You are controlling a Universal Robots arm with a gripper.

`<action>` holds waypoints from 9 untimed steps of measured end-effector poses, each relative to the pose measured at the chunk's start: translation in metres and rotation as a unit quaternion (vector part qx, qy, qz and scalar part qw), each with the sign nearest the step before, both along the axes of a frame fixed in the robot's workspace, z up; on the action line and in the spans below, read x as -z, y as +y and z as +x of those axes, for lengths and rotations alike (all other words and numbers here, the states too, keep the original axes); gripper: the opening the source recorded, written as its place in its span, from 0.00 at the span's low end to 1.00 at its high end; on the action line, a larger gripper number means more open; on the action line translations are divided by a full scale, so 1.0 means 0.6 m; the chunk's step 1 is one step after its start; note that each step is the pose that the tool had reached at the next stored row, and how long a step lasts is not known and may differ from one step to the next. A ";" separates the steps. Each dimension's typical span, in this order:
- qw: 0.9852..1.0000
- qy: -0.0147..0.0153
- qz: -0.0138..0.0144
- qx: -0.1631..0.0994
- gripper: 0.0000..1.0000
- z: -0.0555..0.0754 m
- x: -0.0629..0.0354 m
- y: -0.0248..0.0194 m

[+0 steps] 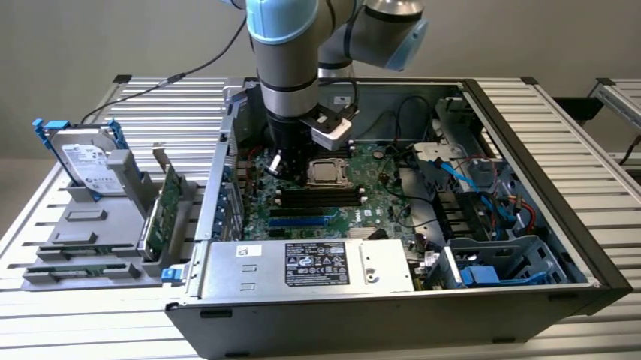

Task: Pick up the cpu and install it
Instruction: 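Install the second cpu locking lever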

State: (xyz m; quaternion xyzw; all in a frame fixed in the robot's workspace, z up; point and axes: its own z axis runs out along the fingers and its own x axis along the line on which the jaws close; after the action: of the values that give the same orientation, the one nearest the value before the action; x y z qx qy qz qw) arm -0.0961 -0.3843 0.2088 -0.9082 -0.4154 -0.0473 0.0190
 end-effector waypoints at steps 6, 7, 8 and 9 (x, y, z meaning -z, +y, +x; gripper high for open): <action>1.000 0.000 0.000 -0.005 0.11 -0.001 0.009 0.0058; 1.000 0.000 0.000 -0.005 0.11 -0.001 0.011 0.0068; 1.000 0.000 0.000 -0.006 0.11 -0.001 0.013 0.0077; 1.000 0.000 0.000 -0.007 0.11 -0.001 0.015 0.0087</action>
State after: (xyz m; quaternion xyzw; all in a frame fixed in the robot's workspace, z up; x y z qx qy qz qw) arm -0.0966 -0.3791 0.1997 -0.9055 -0.4213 -0.0474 0.0196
